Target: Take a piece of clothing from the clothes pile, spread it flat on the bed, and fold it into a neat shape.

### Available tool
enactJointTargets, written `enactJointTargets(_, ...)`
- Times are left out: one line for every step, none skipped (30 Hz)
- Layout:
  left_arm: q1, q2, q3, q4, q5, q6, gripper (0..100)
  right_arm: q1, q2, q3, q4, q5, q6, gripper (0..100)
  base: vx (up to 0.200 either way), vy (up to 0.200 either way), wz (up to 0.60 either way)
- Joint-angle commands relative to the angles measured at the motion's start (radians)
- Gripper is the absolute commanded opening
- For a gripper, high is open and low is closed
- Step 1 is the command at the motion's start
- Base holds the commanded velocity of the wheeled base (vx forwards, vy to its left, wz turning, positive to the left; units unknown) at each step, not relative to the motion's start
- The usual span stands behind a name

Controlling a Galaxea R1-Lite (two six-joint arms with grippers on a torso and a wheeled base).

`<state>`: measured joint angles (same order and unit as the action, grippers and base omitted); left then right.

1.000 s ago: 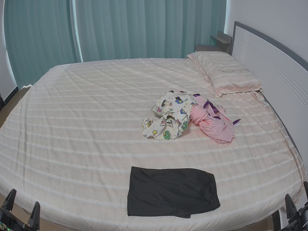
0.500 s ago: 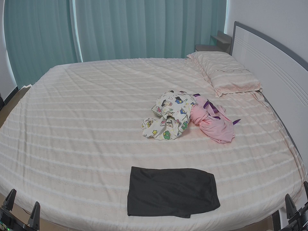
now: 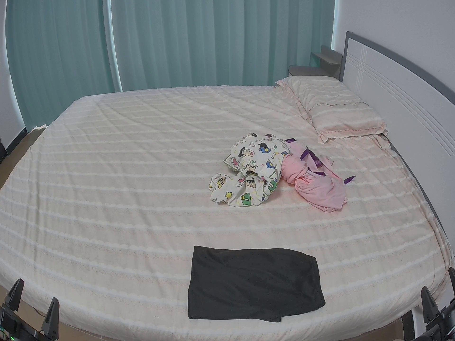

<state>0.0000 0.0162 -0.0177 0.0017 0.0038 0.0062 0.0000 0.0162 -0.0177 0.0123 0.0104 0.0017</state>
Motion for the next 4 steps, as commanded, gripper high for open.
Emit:
enactJointTargets(0.0, -0.016, 0.016, 0.0, 0.001, 0.0, 100, 0.0, -0.015, 0.013, 0.0, 0.0, 0.0, 100, 0.0, 0.0, 0.0)
enactJointTargets(0.0, -0.016, 0.016, 0.0, 0.001, 0.0, 100, 0.0, -0.015, 0.013, 0.0, 0.0, 0.0, 100, 0.0, 0.0, 0.0)
enactJointTargets(0.0, -0.016, 0.016, 0.0, 0.001, 0.0, 100, 0.0, -0.015, 0.013, 0.0, 0.0, 0.0, 100, 0.0, 0.0, 0.0)
enactJointTargets(0.0, -0.016, 0.016, 0.0, 0.001, 0.0, 100, 0.0, -0.015, 0.013, 0.0, 0.0, 0.0, 100, 0.0, 0.0, 0.0)
